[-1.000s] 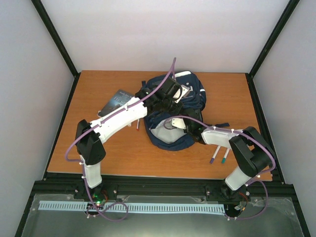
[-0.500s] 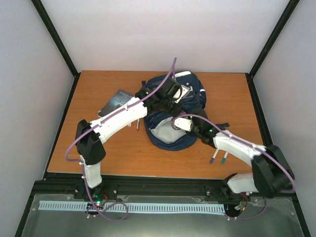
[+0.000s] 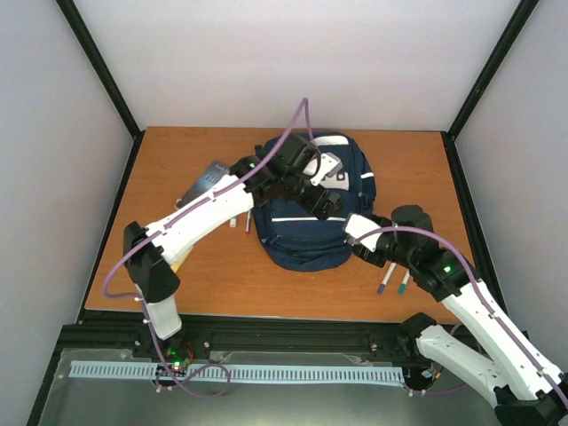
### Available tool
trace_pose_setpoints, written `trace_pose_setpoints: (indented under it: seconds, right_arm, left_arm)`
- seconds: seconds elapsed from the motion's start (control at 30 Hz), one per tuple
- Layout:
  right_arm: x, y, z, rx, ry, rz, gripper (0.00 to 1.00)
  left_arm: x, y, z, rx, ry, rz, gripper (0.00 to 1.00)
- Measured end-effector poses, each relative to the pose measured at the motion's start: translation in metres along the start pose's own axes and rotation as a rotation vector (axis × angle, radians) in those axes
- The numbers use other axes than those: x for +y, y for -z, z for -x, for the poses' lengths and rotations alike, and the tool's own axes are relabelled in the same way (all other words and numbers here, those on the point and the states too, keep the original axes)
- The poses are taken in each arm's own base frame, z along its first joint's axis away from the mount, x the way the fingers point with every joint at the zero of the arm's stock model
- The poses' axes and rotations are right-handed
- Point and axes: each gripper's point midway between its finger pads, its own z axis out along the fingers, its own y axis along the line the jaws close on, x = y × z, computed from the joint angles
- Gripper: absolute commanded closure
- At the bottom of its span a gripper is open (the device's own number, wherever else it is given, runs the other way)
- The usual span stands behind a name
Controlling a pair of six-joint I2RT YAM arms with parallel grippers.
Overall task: Pack the student bag
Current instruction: Move the student bag to the center of the board.
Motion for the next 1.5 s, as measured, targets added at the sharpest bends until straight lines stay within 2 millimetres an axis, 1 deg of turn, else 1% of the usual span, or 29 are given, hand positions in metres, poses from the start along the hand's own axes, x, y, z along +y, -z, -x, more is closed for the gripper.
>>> trace_pose_setpoints:
  seconds: [0.07, 0.13, 0.17, 0.23, 0.27, 0.3, 0.37, 0.4, 0.47, 0.53, 0.63, 0.67, 0.7, 0.73, 0.77, 0.8, 0.83, 0.87, 0.9, 0.93, 0.97, 1.0, 1.07, 1.13, 1.2, 1.27, 1.33, 1.43, 1.5]
  right_arm:
    - [-0.013, 0.01, 0.01, -0.04, -0.068, -0.039, 0.43]
    - [-0.025, 0.013, 0.017, -0.063, -0.131, -0.071, 0.4]
    - [-0.03, 0.013, 0.019, -0.067, -0.162, -0.081, 0.38]
    - [-0.044, 0.01, 0.026, -0.073, -0.224, -0.099, 0.28]
    - [-0.053, 0.008, 0.031, -0.078, -0.257, -0.108, 0.2]
    - [-0.065, 0.006, 0.036, -0.088, -0.296, -0.119, 0.13]
    - [-0.086, 0.004, 0.04, -0.105, -0.384, -0.137, 0.02]
    - [-0.098, 0.003, 0.04, -0.125, -0.428, -0.143, 0.0]
    - [-0.115, -0.001, 0.033, -0.15, -0.521, -0.144, 0.0]
    - [-0.127, -0.011, 0.014, -0.155, -0.623, -0.128, 0.0]
    - [-0.125, -0.034, -0.02, -0.102, -0.762, -0.066, 0.01]
    - [-0.122, -0.04, -0.027, -0.088, -0.789, -0.046, 0.01]
    - [-0.117, -0.046, -0.034, -0.075, -0.811, -0.024, 0.01]
    - [-0.112, -0.049, -0.038, -0.065, -0.824, -0.008, 0.0]
    - [-0.107, -0.051, -0.042, -0.057, -0.835, 0.008, 0.01]
    - [-0.103, -0.051, -0.042, -0.057, -0.838, 0.018, 0.0]
    - [-0.101, -0.049, -0.042, -0.061, -0.836, 0.022, 0.01]
    - [-0.099, -0.047, -0.04, -0.069, -0.831, 0.023, 0.0]
    - [-0.098, -0.043, -0.038, -0.08, -0.823, 0.02, 0.0]
    - [-0.099, -0.04, -0.035, -0.09, -0.814, 0.014, 0.01]
    - [-0.099, -0.036, -0.032, -0.102, -0.803, 0.006, 0.01]
    - [-0.101, -0.032, -0.029, -0.114, -0.791, -0.001, 0.01]
    - [-0.102, -0.027, -0.025, -0.134, -0.766, -0.014, 0.01]
    - [-0.101, -0.027, -0.025, -0.138, -0.754, -0.013, 0.02]
    - [-0.099, -0.028, -0.028, -0.131, -0.749, -0.01, 0.02]
    - [-0.098, -0.03, -0.031, -0.122, -0.747, -0.012, 0.02]
    - [-0.098, -0.03, -0.032, -0.118, -0.741, -0.015, 0.03]
    - [-0.097, -0.03, -0.034, -0.113, -0.729, -0.018, 0.03]
    - [-0.097, -0.031, -0.035, -0.108, -0.726, -0.02, 0.03]
  left_arm:
    - [-0.006, 0.017, 0.007, -0.038, 0.005, -0.011, 0.0]
    - [-0.007, 0.034, 0.015, -0.076, 0.01, 0.004, 0.0]
    - [-0.004, 0.041, 0.02, -0.096, 0.014, 0.033, 0.0]
    - [0.01, 0.052, 0.028, -0.125, 0.023, 0.124, 0.0]
    - [0.019, 0.055, 0.03, -0.133, 0.029, 0.178, 0.0]
    - [0.033, 0.059, 0.029, -0.136, 0.042, 0.263, 0.0]
    - [0.06, 0.063, 0.023, -0.122, 0.072, 0.391, 0.0]
    - [0.074, 0.065, 0.019, -0.117, 0.096, 0.441, 0.0]
    - [0.111, 0.064, 0.005, -0.101, 0.174, 0.52, 0.0]
    - [0.146, 0.063, -0.014, -0.093, 0.259, 0.557, 0.0]
    - [0.196, 0.067, -0.051, -0.084, 0.415, 0.611, 0.0]
    - [0.212, 0.071, -0.059, -0.091, 0.465, 0.637, 0.0]
    - [0.225, 0.075, -0.062, -0.105, 0.501, 0.668, 0.0]
    - [0.241, 0.082, -0.065, -0.119, 0.544, 0.73, 0.0]
    - [0.253, 0.087, -0.067, -0.126, 0.577, 0.791, 0.0]
    - [0.263, 0.09, -0.067, -0.118, 0.596, 0.843, 0.0]
    - [0.273, 0.09, -0.061, -0.103, 0.607, 0.888, 0.0]
    - [0.286, 0.087, -0.049, -0.105, 0.613, 0.922, 0.03]
    - [0.298, 0.079, -0.039, -0.112, 0.617, 0.935, 0.11]
    - [0.308, 0.068, -0.034, -0.111, 0.622, 0.937, 0.19]
    - [0.319, 0.052, -0.039, -0.096, 0.634, 0.925, 0.23]
    - [0.326, 0.041, -0.048, -0.078, 0.657, 0.903, 0.24]
    - [0.339, 0.02, -0.082, -0.004, 0.717, 0.848, 0.25]
    - [0.354, 0.009, -0.104, 0.041, 0.787, 0.801, 0.25]
    - [0.367, -0.002, -0.109, 0.055, 0.83, 0.754, 0.26]
    - [0.379, -0.013, -0.102, 0.038, 0.859, 0.693, 0.29]
    - [0.38, -0.027, -0.092, 0.015, 0.868, 0.619, 0.3]
    - [0.365, -0.049, -0.083, 0.01, 0.861, 0.501, 0.31]
    - [0.356, -0.057, -0.079, 0.01, 0.851, 0.456, 0.31]
